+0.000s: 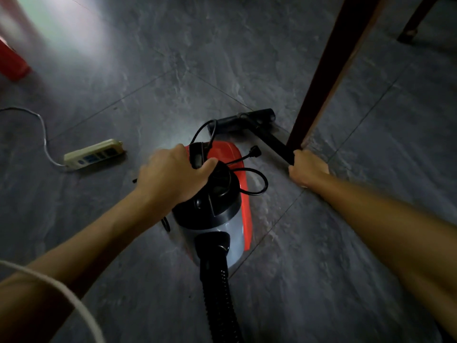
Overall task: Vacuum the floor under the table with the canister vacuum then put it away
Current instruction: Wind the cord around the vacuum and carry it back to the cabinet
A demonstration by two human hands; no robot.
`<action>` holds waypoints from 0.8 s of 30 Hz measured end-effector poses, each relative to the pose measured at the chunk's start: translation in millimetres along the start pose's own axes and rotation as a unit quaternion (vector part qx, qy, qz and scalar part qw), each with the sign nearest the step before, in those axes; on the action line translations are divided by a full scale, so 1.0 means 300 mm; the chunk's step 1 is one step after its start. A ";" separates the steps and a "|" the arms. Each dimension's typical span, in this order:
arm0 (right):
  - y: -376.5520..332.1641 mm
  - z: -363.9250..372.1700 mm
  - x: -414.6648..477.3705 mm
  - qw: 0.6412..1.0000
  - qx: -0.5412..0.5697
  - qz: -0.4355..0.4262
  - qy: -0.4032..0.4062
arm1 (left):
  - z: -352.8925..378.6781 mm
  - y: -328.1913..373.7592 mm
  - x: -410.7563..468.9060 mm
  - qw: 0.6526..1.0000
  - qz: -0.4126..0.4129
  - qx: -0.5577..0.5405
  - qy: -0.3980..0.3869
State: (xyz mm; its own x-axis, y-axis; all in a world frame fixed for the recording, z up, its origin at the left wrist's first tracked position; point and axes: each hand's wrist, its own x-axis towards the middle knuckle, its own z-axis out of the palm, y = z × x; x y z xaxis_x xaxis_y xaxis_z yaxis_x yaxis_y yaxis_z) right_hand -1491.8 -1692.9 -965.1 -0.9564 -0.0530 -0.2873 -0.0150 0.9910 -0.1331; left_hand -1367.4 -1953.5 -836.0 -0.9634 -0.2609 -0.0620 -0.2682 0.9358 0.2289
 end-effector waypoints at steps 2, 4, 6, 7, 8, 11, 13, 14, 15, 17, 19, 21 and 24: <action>0.000 0.023 0.028 1.000 0.005 0.007 0.001 | -0.007 0.020 0.007 1.000 -0.011 -0.013 -0.020; 0.002 0.042 0.056 1.000 0.005 0.015 0.000 | -0.017 0.037 0.015 0.998 -0.021 -0.032 -0.043; -0.002 0.056 0.084 1.000 0.007 0.015 0.008 | -0.021 0.042 0.019 0.996 -0.030 -0.057 -0.061; -0.002 0.059 0.096 1.000 0.008 0.010 0.016 | -0.021 0.043 0.020 0.994 -0.036 -0.074 -0.066; -0.003 0.062 0.107 1.000 0.003 0.002 0.022 | -0.021 0.044 0.019 0.993 -0.040 -0.090 -0.067; -0.020 0.041 0.112 0.999 -0.038 -0.034 0.009 | -0.021 0.055 0.012 0.991 -0.051 -0.117 -0.050; -0.041 0.002 0.090 0.997 -0.058 -0.058 0.011 | -0.028 0.061 0.004 0.990 -0.052 -0.120 -0.043; -0.055 -0.026 0.073 0.996 -0.062 -0.065 0.013 | -0.032 0.064 0.000 0.990 -0.054 -0.124 -0.046; -0.073 -0.062 0.050 0.995 -0.062 -0.071 0.013 | -0.038 0.066 -0.005 0.988 -0.058 -0.130 -0.054; -0.115 -0.149 0.002 0.996 -0.049 -0.078 0.014 | -0.058 0.064 -0.014 0.986 -0.062 -0.131 -0.076; -0.163 -0.256 -0.047 0.996 -0.034 -0.080 0.018 | -0.094 0.053 -0.035 0.988 -0.061 -0.112 -0.088; -0.204 -0.376 -0.102 0.996 -0.022 -0.079 0.024 | -0.146 0.043 -0.066 0.990 -0.064 -0.095 -0.087; -0.260 -0.574 -0.207 0.994 0.006 -0.109 0.027 | -0.263 0.054 -0.127 0.990 -0.067 -0.089 -0.081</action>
State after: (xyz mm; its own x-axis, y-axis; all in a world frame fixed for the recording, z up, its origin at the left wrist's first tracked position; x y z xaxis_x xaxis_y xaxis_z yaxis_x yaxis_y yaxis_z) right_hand -1481.5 -1745.8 -773.5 -0.9453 -0.2591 -0.1983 -0.2202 0.9551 -0.1984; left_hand -1335.1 -1947.1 -753.1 -0.9110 -0.3243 -0.2547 -0.4023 0.8349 0.3758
